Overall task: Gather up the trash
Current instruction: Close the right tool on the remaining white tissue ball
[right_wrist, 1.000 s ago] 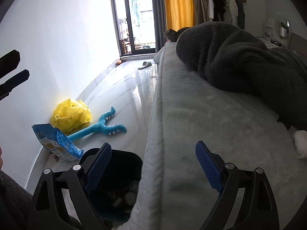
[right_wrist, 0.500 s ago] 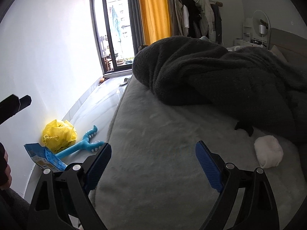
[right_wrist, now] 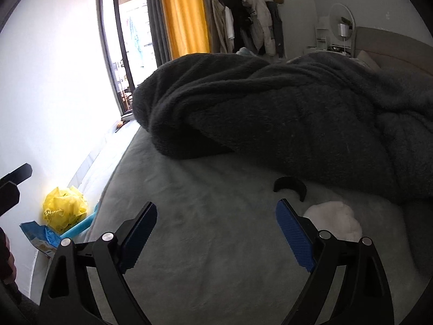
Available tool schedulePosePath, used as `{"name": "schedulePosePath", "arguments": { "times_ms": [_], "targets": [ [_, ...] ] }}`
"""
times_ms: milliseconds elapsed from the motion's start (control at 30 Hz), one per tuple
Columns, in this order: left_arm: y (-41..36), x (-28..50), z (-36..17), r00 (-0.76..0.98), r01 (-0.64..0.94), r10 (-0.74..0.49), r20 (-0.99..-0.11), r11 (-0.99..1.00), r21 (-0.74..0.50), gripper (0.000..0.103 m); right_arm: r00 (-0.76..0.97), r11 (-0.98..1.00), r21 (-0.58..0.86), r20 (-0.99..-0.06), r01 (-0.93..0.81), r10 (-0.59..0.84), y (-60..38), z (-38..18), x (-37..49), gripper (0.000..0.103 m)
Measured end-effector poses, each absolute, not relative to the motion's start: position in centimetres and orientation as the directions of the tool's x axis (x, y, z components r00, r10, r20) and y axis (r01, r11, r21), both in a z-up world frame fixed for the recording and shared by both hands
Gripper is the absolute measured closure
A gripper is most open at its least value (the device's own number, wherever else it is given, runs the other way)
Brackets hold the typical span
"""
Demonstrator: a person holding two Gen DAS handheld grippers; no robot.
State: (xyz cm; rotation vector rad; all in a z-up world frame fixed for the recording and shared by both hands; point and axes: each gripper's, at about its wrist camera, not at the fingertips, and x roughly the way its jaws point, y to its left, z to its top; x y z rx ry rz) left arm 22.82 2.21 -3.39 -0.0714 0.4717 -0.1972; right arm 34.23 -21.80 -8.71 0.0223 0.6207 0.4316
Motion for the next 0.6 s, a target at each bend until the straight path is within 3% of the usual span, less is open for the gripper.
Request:
{"name": "schedulePosePath", "arguments": {
  "times_ms": [433, 600],
  "targets": [
    [-1.4, 27.1, -5.0, 0.844, 0.205, -0.240, -0.480, 0.971, -0.125, 0.005, 0.734, 0.939, 0.052, -0.609, -0.340, 0.300, -24.6, -10.9, 37.7, 0.008],
    [-2.0, 28.0, -6.0, 0.825, 0.196, -0.250, -0.507, 0.968, -0.159, 0.005, 0.728, 0.951, 0.087, -0.624, -0.297, 0.284, -26.9, -12.0, 39.4, 0.008]
  ]
}}
